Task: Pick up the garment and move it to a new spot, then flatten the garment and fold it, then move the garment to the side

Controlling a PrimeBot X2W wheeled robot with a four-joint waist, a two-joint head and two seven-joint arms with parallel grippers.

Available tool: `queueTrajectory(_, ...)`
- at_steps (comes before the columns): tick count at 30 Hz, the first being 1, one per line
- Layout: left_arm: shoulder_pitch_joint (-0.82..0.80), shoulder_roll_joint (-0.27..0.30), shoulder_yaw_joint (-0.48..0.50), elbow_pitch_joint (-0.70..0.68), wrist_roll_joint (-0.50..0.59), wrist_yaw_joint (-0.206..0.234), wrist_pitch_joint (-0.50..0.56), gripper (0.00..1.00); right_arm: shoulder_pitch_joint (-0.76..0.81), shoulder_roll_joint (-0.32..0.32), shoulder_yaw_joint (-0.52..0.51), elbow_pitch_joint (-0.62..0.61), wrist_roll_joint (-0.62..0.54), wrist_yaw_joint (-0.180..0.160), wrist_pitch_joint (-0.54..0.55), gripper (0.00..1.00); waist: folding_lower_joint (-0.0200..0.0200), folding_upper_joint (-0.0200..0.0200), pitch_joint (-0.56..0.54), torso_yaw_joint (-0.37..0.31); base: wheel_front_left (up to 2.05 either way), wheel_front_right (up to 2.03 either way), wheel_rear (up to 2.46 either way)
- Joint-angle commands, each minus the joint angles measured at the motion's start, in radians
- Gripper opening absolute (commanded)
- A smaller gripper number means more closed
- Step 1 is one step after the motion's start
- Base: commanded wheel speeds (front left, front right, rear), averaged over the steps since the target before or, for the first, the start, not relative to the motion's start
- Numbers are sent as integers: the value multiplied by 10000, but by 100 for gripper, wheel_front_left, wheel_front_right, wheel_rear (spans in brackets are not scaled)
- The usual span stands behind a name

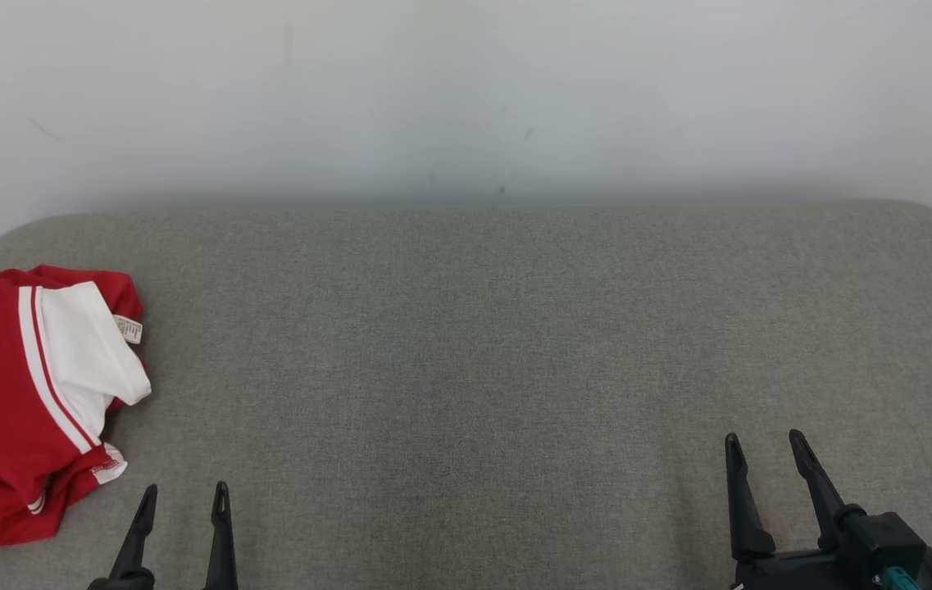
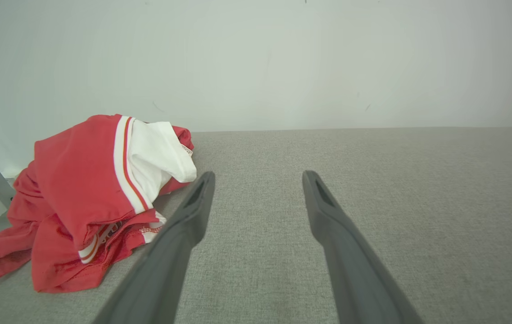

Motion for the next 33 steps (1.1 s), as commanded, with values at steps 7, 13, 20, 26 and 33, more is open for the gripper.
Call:
queueTrajectory(7,-26,-36,70,-5,-35,-42,-22,100,91,-11,-13,3,36,33,-16,100,0,-1,-36,5,0,0,0)
queueTrajectory(13,-46,-38,45,24,-58,-37,-22,100,106,-9,18,-17,38,33,-16,100,0,-1,-26,42,0,0,0)
queueTrajectory(20,-75,-36,82,120,-20,72,-22,100,146,-9,18,-16,74,33,-16,100,0,-1,-21,215,0,0,0)
queueTrajectory(26,-140,-37,157,217,70,86,-22,100,164,-11,81,18,170,33,-16,100,0,-1,-12,546,0,0,0)
queueTrajectory(33,-41,-36,291,329,129,95,-24,100,238,-9,104,97,309,33,-14,100,0,-1,-58,1216,0,0,0)
